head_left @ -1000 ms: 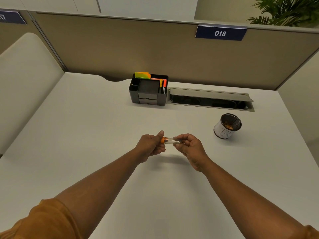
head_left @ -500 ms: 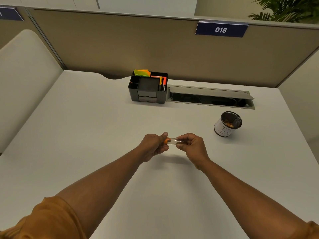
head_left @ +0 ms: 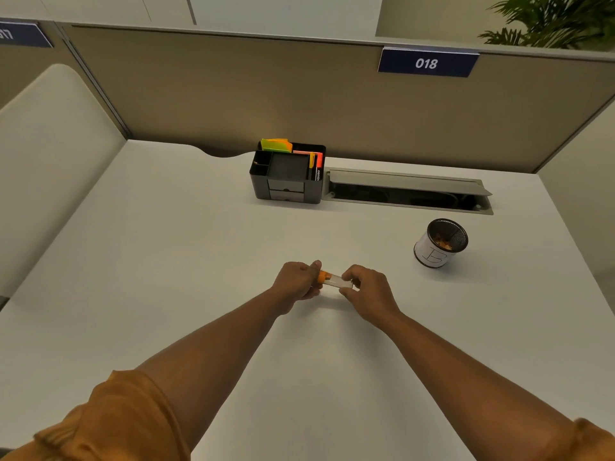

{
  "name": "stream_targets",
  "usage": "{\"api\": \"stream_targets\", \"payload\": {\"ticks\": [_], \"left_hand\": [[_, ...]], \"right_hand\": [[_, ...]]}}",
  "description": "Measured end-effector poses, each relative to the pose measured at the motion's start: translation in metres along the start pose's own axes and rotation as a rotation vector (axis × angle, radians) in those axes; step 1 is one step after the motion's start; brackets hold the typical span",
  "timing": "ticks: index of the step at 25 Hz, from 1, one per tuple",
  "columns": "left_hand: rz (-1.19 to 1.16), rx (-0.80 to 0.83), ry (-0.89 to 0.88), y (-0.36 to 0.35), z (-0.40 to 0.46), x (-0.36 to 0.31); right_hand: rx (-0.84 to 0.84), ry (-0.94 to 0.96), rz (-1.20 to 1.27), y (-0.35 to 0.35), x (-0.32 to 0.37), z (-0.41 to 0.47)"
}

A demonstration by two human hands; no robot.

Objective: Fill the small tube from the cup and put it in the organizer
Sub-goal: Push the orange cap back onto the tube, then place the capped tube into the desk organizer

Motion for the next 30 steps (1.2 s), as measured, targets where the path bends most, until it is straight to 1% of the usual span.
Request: {"api": "stream_targets", "payload": {"ticks": [1,3,4,6,8,12,16,21,26,30], "left_hand": [[0.129,-0.067,-0.060,0.006,0.001,-0.001],[0.475,-0.210,-0.171,0.016,0.003,0.001],[0.650,-0.241,-0.175,0.020,0.007,0.005],[0.948,-0.250,-0.144,0.027,0.019,0.014],[1.083,-0.242,-0.136,0.035,0.031,0.016],[1.133,-0.244,-0.160,0.050,0.054,0.010],[1.110,-0.297,-0.172,0.068,0.076,-0.005],[1.065,-0.324,-0.201,0.082,0.106,-0.025],[1.053,-0.355,-0.239,0.089,0.130,-0.046],[1.069,-0.367,-0.249,0.090,0.144,-0.057]], "right_hand": [[0.007,-0.004,-0.030,0.000,-0.001,0.000],[0.011,-0.015,-0.080,0.002,-0.006,0.003],[0.015,-0.011,-0.107,0.003,-0.007,0.007],[0.024,0.016,-0.143,0.004,-0.004,0.021],[0.011,0.056,-0.154,0.007,0.005,0.043],[-0.057,0.124,-0.180,0.011,0.029,0.094],[-0.128,0.102,-0.187,0.009,0.043,0.147],[-0.208,0.215,-0.196,0.011,0.074,0.215],[-0.196,0.277,-0.211,0.003,0.085,0.271],[-0.173,0.320,-0.239,-0.010,0.089,0.293]]}}
Point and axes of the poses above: each hand's wrist, its own z-axis towards the middle knuckle, its own y-axis out of the back of the hand, x = y × z, the point moved 9 cm from there along z, towards the middle knuckle, and after that the axes turned 11 degrees about y, right-handed, at the moved point
